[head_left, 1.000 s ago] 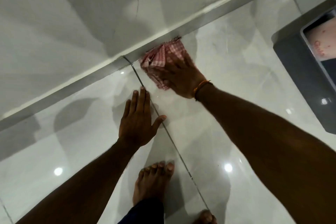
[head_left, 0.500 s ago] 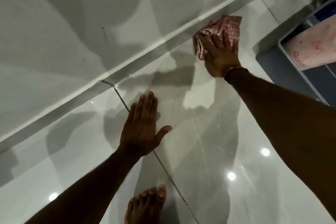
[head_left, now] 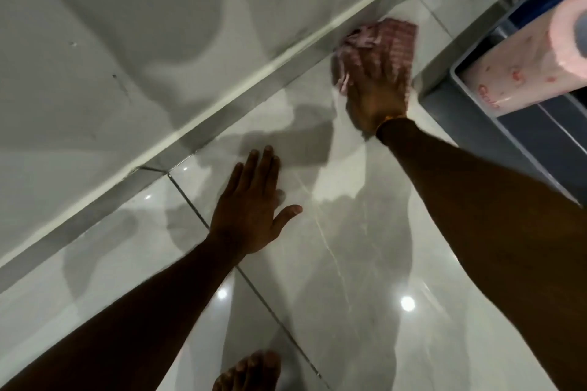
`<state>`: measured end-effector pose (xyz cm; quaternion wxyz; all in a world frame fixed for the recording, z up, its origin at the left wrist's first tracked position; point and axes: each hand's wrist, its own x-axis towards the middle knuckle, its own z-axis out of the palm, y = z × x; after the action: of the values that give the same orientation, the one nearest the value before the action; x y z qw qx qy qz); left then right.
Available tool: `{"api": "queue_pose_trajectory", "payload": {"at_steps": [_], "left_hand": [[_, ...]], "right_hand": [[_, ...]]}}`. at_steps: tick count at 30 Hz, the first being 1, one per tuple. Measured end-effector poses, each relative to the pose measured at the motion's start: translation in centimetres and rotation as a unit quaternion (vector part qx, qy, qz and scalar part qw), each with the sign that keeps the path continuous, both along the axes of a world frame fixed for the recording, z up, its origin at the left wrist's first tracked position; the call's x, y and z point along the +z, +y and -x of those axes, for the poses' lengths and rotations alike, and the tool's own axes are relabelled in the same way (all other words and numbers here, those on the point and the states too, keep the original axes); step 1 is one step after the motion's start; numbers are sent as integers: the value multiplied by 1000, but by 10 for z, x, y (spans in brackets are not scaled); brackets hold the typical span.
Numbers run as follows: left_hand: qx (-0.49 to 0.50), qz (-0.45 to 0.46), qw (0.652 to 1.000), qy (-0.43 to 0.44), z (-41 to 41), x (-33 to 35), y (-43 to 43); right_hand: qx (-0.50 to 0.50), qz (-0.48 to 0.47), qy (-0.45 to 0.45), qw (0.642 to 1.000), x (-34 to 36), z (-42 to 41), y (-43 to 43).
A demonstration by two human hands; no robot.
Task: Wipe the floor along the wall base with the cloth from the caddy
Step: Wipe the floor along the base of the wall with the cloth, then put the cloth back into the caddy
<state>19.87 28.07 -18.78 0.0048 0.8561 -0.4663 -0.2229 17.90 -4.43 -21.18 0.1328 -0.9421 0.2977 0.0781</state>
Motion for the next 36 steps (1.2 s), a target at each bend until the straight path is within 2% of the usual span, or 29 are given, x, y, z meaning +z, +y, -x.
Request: {"api": "queue_pose_trajectory", "payload": {"at_steps": [2,5,10,14,20,29,32,36], "left_hand": [[-5,2,1000,-1,-5,1,-11],[-8,-7,1000,0,-5,6,-31],[-46,-7,999,-10,15,24,-53],[-75,-7,997,-8,38,51,-70],[-128,8,992,0,78,104,-95],[-198,-9,980,-1,154,172,-176],[-222,-11,975,5,181,179,-204],[-240,-2,971,6,208,173,-240]], "right_hand": [[84,9,-9,996,-1,20,13],[157,-5,-10,987,-1,51,18],[174,-54,-50,982,15,112,40],[39,-120,-102,987,37,154,62],[-158,-182,-203,949,87,214,84],[-256,-151,-252,921,186,304,46],[-279,-124,-268,914,204,333,19],[-327,-86,-318,886,215,364,-28]]}}
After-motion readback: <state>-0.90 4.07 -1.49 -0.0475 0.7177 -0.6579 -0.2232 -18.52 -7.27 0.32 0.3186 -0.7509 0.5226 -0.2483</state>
